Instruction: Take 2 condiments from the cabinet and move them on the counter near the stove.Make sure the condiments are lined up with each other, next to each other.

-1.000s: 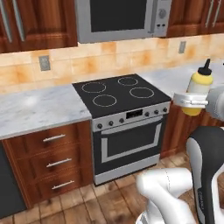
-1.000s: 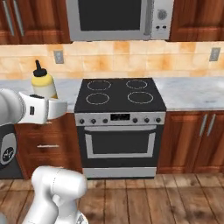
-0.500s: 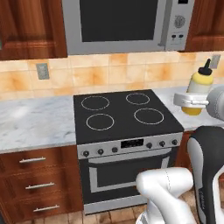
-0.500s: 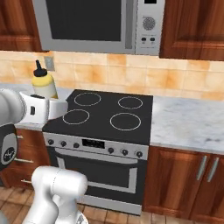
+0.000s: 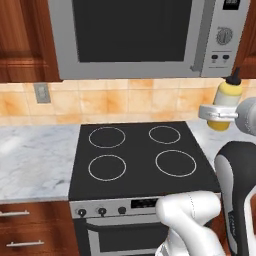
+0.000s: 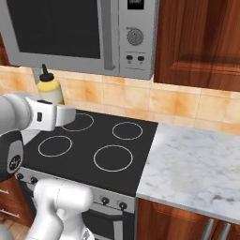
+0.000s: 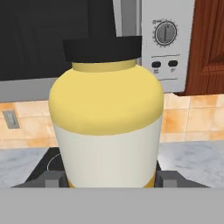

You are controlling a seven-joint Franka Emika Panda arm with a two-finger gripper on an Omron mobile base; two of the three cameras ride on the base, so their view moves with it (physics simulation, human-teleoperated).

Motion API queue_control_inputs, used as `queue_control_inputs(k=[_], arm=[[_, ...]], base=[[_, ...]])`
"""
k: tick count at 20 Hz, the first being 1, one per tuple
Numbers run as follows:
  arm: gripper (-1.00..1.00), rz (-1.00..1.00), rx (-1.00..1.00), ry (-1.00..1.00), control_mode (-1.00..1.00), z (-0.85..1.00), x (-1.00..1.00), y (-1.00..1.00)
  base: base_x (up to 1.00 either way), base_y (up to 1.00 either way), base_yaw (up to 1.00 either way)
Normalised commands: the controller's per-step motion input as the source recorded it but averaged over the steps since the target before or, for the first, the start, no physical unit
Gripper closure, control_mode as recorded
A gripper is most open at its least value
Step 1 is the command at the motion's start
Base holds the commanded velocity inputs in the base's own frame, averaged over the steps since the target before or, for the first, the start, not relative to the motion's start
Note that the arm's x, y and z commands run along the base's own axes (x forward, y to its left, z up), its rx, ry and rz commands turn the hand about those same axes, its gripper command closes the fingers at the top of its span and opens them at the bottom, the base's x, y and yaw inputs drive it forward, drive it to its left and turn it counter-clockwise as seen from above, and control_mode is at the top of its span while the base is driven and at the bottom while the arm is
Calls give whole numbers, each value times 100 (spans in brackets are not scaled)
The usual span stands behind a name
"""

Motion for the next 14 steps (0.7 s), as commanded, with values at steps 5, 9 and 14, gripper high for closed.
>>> queue_control_inputs(k=[5, 9, 14], arm=[[100, 0, 0, 0, 100, 0, 0, 0], [100, 0, 0, 0, 100, 0, 0, 0], [100, 0, 0, 0, 100, 0, 0, 0]], base=[[49, -27, 13], [21, -12, 3], [3, 0, 0]])
